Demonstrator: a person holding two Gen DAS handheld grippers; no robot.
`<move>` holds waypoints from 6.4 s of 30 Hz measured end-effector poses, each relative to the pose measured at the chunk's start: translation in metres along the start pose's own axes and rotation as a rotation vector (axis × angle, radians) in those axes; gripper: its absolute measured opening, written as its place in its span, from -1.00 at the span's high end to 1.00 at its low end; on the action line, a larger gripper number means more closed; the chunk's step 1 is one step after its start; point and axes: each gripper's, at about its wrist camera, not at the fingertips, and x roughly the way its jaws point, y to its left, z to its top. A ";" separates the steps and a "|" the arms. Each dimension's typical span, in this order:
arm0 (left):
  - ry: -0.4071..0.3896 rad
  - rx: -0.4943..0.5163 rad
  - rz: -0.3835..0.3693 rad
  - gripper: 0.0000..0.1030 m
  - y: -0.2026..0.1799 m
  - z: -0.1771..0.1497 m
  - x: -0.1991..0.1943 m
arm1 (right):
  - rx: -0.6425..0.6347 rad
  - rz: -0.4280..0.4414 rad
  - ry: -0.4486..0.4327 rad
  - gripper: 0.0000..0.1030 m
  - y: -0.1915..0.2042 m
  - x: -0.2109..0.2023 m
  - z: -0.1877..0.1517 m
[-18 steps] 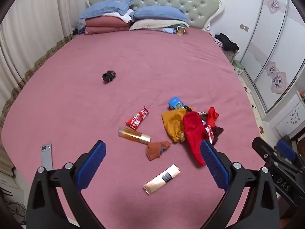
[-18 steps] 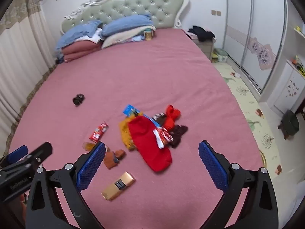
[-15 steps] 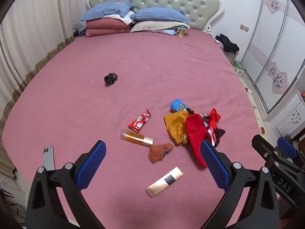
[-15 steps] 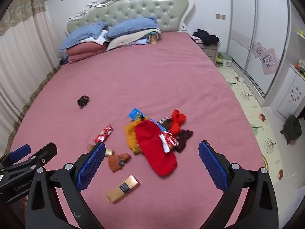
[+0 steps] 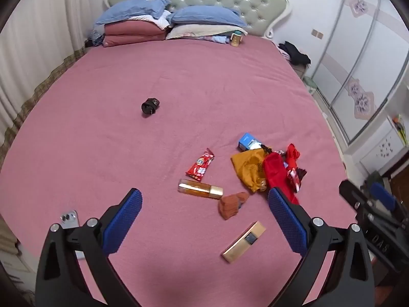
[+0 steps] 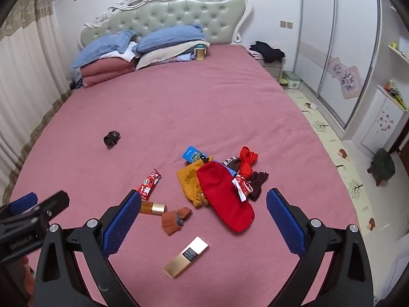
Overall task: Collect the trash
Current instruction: 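Move both tools toward the scattered items on the bed, then grasp the black sock ball with left tool while right tool grasps the red candy wrapper, then carry the black sock and candy wrapper over to the yellow bin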
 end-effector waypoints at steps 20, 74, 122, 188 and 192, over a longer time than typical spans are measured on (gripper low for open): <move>-0.002 0.034 -0.014 -0.92 0.023 0.010 -0.004 | 0.014 -0.003 0.032 -0.83 0.013 0.008 0.001; 0.058 0.011 0.006 -0.91 0.033 0.019 0.007 | -0.020 0.081 0.085 -0.83 0.024 0.019 0.001; 0.222 0.021 0.076 -0.92 0.150 0.149 0.301 | 0.003 0.016 0.369 -0.83 0.150 0.293 -0.007; 0.411 0.065 -0.202 0.62 0.132 0.038 0.341 | -0.016 0.303 0.451 0.39 0.120 0.319 -0.035; 0.406 0.061 -0.211 0.62 0.109 0.018 0.300 | -0.041 0.342 0.449 0.38 0.109 0.287 -0.034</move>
